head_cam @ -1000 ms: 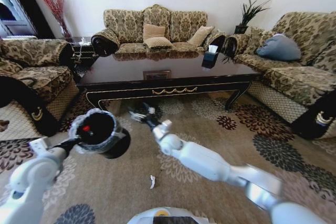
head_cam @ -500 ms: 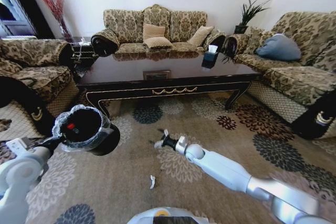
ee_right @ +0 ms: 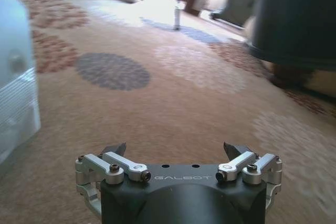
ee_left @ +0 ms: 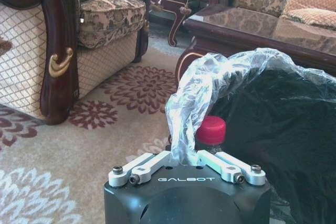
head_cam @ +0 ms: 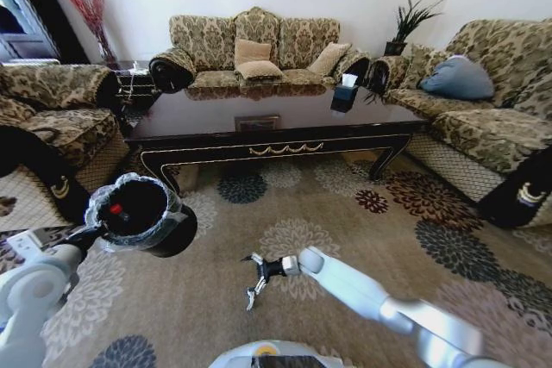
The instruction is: Move to the front of the table and pick up the trash from the floor, then place it into the trash bin.
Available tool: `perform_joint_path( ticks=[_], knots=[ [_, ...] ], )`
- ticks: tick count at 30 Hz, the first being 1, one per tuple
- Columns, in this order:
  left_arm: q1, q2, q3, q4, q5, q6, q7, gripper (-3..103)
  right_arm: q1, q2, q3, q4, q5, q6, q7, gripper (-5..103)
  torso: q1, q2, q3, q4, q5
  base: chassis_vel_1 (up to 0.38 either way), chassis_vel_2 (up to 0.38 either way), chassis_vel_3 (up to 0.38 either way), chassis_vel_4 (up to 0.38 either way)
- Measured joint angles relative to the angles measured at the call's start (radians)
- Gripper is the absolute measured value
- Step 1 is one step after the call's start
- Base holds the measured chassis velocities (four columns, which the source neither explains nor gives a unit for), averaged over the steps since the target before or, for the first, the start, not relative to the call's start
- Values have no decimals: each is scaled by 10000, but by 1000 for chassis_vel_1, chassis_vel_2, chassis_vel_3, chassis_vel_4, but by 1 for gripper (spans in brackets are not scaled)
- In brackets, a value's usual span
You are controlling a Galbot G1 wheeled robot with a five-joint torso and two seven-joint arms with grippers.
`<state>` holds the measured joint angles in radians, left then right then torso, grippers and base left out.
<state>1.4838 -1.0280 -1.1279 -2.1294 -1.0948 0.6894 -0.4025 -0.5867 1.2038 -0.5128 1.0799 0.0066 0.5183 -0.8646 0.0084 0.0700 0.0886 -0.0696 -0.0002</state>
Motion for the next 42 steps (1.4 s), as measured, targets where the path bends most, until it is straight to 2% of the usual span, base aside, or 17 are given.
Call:
perform_joint_path(
  ticks=[7,12,16,24,28,32,37,42],
  knots=[
    [-3,-43,53,0,39,-25,15,3,101,514,20,-671,-763,632,-64,100,0,0,0,-8,0,0,0,0,0],
    [-54,-72,130,92,81,-39,36,3,321,1313,88,-1930,-2333,1556,84,100,1,0,0,-3,0,0,0,0,0],
    [-78,-52,151,179,176,-100,141,3,384,1661,106,-2869,-2659,1842,-95,100,0,-1,1,-4,1,0,0,0,0],
    [-218,104,216,479,209,-147,195,3,522,1745,-64,-3681,-2633,2055,-546,100,0,-2,0,-4,1,0,0,0,0],
    [-294,110,333,573,245,-151,207,3,554,1847,-101,-4096,-2518,2117,-486,100,0,-2,1,-6,1,0,0,0,0],
    [-390,89,479,655,370,-165,243,3,602,1987,-310,-4654,-2395,2211,-31,102,1,-3,0,-4,1,0,0,0,0],
    [-437,81,530,673,416,-174,299,3,670,2130,-475,-5140,-2274,2299,101,91,1,-3,1,-4,1,0,0,0,0],
    [-441,117,507,673,415,-176,312,3,725,2189,-529,-5421,-2154,2299,98,85,1,-2,1,-5,1,0,0,0,0]
  ],
)
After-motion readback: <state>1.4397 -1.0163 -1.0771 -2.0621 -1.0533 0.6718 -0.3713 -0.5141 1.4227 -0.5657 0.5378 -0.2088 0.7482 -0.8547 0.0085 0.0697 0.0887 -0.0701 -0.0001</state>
